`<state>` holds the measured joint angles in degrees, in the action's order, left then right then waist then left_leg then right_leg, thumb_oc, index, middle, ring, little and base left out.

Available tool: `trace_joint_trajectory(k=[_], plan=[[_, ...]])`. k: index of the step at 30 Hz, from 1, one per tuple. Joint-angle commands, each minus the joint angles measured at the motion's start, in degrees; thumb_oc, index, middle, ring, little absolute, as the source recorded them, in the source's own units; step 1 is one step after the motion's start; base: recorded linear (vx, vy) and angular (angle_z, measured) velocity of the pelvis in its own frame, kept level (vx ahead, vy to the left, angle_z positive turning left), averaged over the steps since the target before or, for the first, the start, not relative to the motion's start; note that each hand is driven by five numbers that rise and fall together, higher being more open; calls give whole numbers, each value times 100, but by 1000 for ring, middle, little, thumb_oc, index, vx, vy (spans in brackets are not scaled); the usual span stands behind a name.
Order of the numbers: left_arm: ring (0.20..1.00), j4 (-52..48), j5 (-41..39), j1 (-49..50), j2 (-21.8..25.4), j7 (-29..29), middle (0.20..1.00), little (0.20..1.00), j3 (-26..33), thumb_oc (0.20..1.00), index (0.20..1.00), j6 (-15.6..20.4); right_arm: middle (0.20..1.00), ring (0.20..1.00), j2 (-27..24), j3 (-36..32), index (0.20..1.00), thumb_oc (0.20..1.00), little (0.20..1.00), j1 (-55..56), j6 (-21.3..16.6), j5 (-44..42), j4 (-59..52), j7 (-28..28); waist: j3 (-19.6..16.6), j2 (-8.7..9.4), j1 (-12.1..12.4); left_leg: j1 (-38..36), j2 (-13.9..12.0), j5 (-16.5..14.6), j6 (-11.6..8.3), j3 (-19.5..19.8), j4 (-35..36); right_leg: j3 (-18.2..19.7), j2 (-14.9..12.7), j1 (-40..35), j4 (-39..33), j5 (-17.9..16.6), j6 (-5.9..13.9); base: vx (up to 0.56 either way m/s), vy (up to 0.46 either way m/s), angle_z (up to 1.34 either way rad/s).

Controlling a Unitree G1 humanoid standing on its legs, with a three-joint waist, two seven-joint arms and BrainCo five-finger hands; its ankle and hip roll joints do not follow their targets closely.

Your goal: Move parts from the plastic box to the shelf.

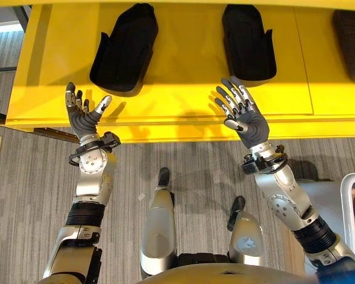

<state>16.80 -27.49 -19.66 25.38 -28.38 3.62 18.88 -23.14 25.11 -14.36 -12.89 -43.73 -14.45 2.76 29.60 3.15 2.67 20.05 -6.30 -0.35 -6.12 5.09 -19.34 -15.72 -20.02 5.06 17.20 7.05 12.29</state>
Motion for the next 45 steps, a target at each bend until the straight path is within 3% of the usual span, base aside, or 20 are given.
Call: trace_joint_trajectory(k=[1, 12, 29, 45], plan=[[1000, 227, -92, -121, 194, -353, 1000, 1000, 339, 1000, 1000, 412, 1000, 1000, 190, 67, 1000, 1000, 1000, 80, -268, -128, -457, -76, -585, 262, -78, -175, -382, -27, -23, -301, 89, 269, 101, 325, -40, -355, -260, 7, -2, -7], [1000, 936, -373, -464, 323, -437, 1000, 1000, 353, 1000, 1000, 437, 1000, 1000, 218, 148, 1000, 1000, 1000, 130, -290, -207, -467, -67, -558, 363, -130, -130, -425, -57, -29, -326, 12, 328, 129, 367, -18, -361, -260, 2, -1, -2], [1000, 2502, -653, -1432, 694, -108, 1000, 1000, -251, 1000, 1000, 152, 1000, 1000, 32, 323, 1000, 1000, 1000, 319, -389, -228, -587, -127, -483, 481, -336, -66, -469, -124, -42, -404, -141, 474, 161, 485, 41, -394, -246, 1, 6, -3], [1000, 2134, -354, -1374, 200, 62, 1000, 1000, -764, 1000, 1000, 94, 1000, 1000, 12, 318, 1000, 1000, 1000, 364, -398, -221, -619, -190, -461, 469, -399, -63, -467, -144, -27, -404, -179, 545, 173, 543, 131, -375, -256, 1, 0, 0]])
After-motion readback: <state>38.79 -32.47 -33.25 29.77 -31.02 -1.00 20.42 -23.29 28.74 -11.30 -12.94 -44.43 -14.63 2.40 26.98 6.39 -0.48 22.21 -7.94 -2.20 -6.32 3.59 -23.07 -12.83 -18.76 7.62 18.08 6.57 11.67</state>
